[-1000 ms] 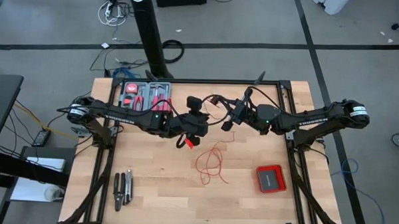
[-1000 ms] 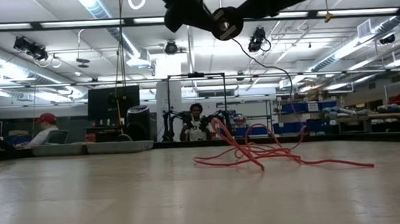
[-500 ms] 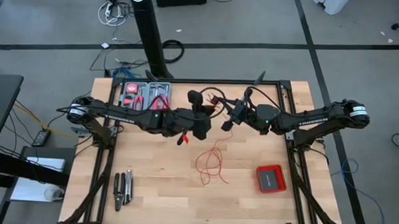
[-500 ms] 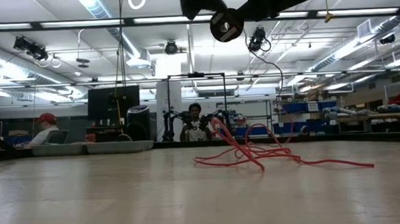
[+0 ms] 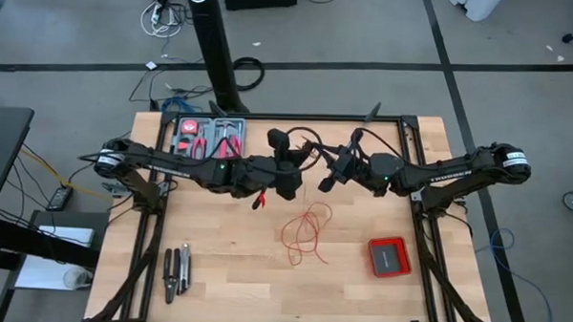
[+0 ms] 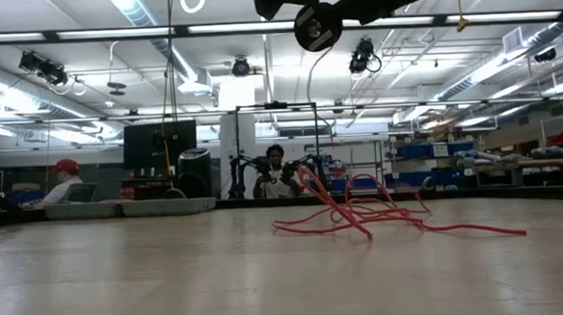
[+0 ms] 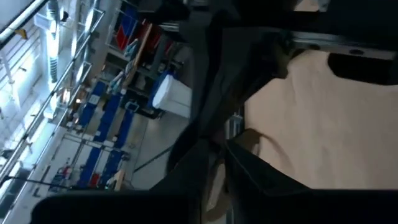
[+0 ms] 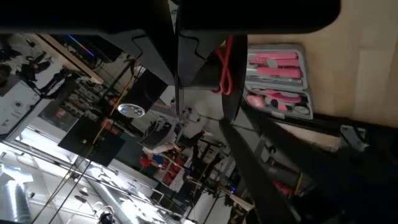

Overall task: Coil cords
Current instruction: Coil the red wire onto the spool

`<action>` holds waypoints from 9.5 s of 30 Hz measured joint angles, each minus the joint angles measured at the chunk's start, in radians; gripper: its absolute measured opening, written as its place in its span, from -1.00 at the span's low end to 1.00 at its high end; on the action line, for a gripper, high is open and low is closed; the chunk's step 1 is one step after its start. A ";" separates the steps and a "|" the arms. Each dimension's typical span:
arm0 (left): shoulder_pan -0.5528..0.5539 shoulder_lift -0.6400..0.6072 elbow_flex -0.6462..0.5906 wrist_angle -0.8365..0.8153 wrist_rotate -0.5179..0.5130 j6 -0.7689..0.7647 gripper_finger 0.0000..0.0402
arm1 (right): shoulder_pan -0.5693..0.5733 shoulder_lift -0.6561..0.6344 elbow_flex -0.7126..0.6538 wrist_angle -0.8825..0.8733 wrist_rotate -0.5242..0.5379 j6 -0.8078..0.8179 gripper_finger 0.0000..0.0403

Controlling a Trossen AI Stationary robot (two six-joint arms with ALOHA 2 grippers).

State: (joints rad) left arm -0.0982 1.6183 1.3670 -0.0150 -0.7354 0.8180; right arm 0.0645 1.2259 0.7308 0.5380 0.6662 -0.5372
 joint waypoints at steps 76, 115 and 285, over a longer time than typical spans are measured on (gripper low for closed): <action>0.275 -0.090 -0.587 0.614 0.694 -0.589 -0.44 | -0.194 0.020 0.000 -0.302 -0.618 0.116 -1.00; 0.273 -0.088 -0.585 0.633 0.730 -0.615 -1.00 | -0.149 -0.064 0.053 -0.218 -0.544 0.431 -0.36; 0.275 -0.089 -0.586 1.099 0.348 -1.505 -1.00 | 0.054 0.261 0.320 -0.506 -0.079 0.364 -1.00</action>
State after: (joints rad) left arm 0.1768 1.5295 0.7815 1.0838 -0.3872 -0.6871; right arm 0.1181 1.4864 1.0508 0.0322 0.5877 -0.1730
